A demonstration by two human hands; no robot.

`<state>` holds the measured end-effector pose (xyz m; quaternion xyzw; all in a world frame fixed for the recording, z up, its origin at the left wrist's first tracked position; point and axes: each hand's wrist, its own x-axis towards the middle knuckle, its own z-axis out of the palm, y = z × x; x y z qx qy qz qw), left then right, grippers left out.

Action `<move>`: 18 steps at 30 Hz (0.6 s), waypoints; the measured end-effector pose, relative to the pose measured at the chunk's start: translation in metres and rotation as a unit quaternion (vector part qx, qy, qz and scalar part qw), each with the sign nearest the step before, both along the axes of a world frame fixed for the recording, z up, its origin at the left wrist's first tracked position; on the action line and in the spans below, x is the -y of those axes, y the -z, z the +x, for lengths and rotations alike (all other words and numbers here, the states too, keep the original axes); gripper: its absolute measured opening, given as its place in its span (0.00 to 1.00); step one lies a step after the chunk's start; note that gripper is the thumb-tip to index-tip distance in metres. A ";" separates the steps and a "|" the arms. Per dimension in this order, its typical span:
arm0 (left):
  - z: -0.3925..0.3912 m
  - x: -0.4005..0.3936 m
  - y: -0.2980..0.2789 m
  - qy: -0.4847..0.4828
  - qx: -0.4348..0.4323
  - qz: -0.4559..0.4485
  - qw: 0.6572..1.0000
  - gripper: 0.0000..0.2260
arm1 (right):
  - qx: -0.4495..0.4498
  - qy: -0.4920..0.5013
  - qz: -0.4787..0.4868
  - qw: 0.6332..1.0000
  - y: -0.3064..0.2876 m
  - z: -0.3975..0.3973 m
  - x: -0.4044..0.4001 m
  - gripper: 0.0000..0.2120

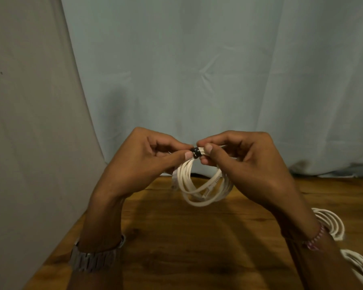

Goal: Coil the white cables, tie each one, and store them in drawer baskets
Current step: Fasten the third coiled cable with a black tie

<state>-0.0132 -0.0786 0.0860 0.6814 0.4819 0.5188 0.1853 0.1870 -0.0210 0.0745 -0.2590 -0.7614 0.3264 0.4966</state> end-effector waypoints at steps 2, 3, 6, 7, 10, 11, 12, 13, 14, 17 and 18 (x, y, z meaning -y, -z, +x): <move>0.000 -0.002 0.001 -0.005 0.008 0.002 1.000 0.07 | -0.001 -0.001 -0.004 1.000 0.001 -0.001 0.000 0.06; 0.000 -0.003 0.001 -0.006 0.012 0.001 1.000 0.07 | -0.003 -0.003 -0.008 1.000 0.001 -0.001 0.000 0.06; 0.001 -0.005 0.002 -0.016 0.023 0.003 1.000 0.07 | 0.002 -0.003 -0.012 1.000 0.002 -0.003 -0.001 0.06; 0.002 -0.005 0.002 -0.024 0.020 0.007 0.999 0.07 | 0.003 -0.002 -0.011 1.000 0.002 -0.003 -0.001 0.06; 0.003 -0.005 0.003 -0.055 -0.026 0.029 0.998 0.05 | 0.002 -0.004 -0.015 1.000 0.002 -0.004 -0.002 0.06; 0.003 -0.005 0.003 -0.066 -0.051 0.040 0.996 0.04 | 0.003 -0.006 -0.018 1.000 0.002 -0.003 -0.002 0.06; 0.004 -0.005 0.004 -0.076 -0.075 0.054 0.993 0.04 | 0.001 -0.008 -0.022 1.000 0.002 -0.003 -0.002 0.06; 0.004 -0.005 0.004 -0.084 -0.098 0.070 0.989 0.04 | -0.002 -0.009 -0.024 1.000 0.002 -0.003 -0.002 0.06; 0.005 -0.005 0.004 -0.092 -0.121 0.088 0.984 0.04 | -0.005 -0.009 -0.021 1.000 0.002 -0.003 -0.003 0.06; 0.006 -0.004 0.003 -0.113 -0.187 0.124 0.968 0.03 | -0.005 -0.005 -0.014 1.000 0.003 -0.004 -0.003 0.06; 0.007 -0.004 0.003 -0.118 -0.204 0.132 0.963 0.04 | -0.005 -0.005 -0.014 1.000 0.003 -0.004 -0.003 0.06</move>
